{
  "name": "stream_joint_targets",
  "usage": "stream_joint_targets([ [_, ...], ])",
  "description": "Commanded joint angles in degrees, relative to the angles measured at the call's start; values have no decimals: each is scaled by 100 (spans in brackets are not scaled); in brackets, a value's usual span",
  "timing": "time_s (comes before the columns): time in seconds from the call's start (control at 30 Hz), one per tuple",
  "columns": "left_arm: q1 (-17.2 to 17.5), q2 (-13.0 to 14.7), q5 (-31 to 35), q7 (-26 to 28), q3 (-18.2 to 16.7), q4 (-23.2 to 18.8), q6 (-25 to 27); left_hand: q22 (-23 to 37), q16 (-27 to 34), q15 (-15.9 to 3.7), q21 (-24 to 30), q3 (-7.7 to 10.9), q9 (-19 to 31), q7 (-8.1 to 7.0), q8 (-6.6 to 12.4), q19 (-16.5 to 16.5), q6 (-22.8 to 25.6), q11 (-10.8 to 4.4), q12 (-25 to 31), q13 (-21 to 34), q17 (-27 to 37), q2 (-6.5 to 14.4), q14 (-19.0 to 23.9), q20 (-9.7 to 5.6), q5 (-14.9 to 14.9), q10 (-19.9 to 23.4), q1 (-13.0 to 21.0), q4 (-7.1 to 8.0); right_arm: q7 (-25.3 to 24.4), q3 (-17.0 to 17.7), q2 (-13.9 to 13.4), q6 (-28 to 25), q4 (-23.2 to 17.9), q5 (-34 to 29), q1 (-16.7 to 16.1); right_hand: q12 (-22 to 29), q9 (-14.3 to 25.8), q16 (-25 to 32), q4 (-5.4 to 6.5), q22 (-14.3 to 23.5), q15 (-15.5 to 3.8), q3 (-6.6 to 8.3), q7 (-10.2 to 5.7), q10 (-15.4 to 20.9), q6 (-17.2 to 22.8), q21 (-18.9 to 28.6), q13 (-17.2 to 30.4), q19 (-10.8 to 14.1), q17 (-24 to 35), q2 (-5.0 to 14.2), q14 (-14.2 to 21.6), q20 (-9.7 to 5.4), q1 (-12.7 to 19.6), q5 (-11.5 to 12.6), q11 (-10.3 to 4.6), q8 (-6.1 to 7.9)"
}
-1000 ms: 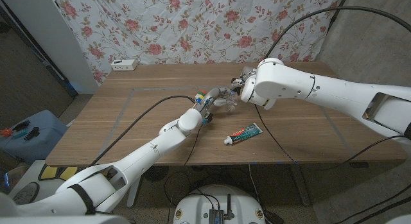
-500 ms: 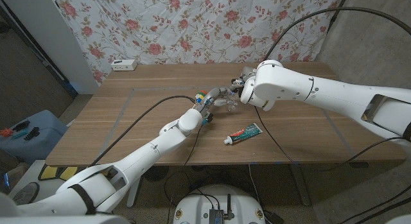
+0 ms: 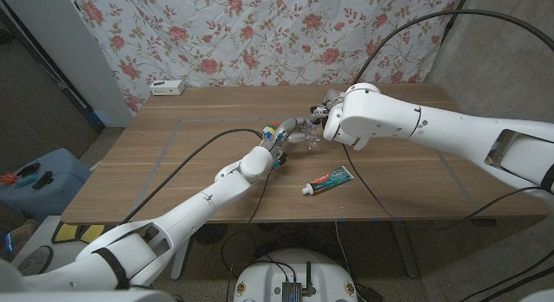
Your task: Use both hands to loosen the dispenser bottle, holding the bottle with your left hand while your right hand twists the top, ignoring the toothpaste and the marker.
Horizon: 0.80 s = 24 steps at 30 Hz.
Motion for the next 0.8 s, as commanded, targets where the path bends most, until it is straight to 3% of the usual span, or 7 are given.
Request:
stream_joint_targets([
  [0.03, -6, -4, -7, -6, -2, 19, -5, 7, 2, -558, -3, 468, 31, -137, 34, 36, 513, -368, 44, 850, 4, 821, 138, 5, 32, 604, -671, 397, 6, 26, -6, 0, -53, -146, -37, 47, 27, 30, 45, 24, -612, 3, -9, 56, 58, -17, 25, 19, 37, 20, 25, -26, 70, 34, 27, 58],
  [0.6, -34, -37, -14, 4, 7, 95, 1, 7, -5, -563, -4, 472, 33, -144, 30, 35, 515, -384, 27, 842, -8, 815, 121, 10, 36, 593, -676, 391, 227, 149, -94, 0, -194, -383, -83, 74, 34, 30, 61, 24, -604, 2, -17, 45, 51, -23, 62, 11, 71, 38, 30, -25, 105, 44, 18, 76],
  [0.8, -42, -49, -12, 31, 3, 104, 36, 8, -9, -556, -5, 476, 34, -144, 30, 31, 517, -383, 26, 842, -16, 807, 119, 9, 38, 596, -672, 384, 523, 206, -119, 0, -250, -629, -114, 80, 32, 29, 67, 24, -596, -1, -23, 45, 47, -26, 68, 4, 81, 41, 31, -27, 113, 47, 22, 79],
])
